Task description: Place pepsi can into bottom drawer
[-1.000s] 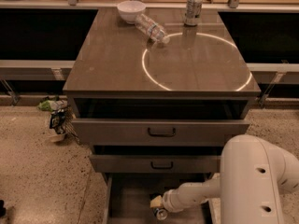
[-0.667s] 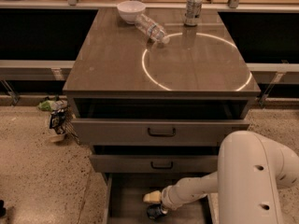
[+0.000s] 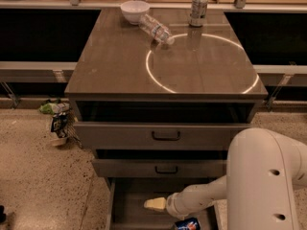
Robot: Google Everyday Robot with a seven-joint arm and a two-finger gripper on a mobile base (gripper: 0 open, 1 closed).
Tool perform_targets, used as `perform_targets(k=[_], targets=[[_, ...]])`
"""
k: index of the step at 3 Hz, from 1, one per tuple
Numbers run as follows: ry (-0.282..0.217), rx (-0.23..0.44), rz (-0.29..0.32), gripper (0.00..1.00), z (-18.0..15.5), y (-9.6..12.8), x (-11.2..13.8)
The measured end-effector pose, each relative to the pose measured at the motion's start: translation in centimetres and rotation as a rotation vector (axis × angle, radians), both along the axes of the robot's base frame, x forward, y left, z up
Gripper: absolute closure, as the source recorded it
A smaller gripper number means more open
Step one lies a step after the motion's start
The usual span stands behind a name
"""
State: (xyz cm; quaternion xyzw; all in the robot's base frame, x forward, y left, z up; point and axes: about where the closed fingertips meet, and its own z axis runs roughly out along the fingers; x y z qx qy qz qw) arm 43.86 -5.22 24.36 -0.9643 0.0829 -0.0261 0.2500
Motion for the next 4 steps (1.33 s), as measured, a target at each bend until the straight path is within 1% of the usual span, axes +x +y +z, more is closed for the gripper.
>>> perform_targets(k=[1,2,3,4], targets=[[-0.002,-0.021,-0.018,0.0,3.0,-1.3,-1.9],[-0.022,-0.062,-0.048,0.19,8.5,-5.4,-4.9],[-0.095,-0.079,-0.065,0.42,13.9,-8.8,-7.5],[-0.156,-0.119,-0.183,0.65,18.7,-13.6,-10.3]])
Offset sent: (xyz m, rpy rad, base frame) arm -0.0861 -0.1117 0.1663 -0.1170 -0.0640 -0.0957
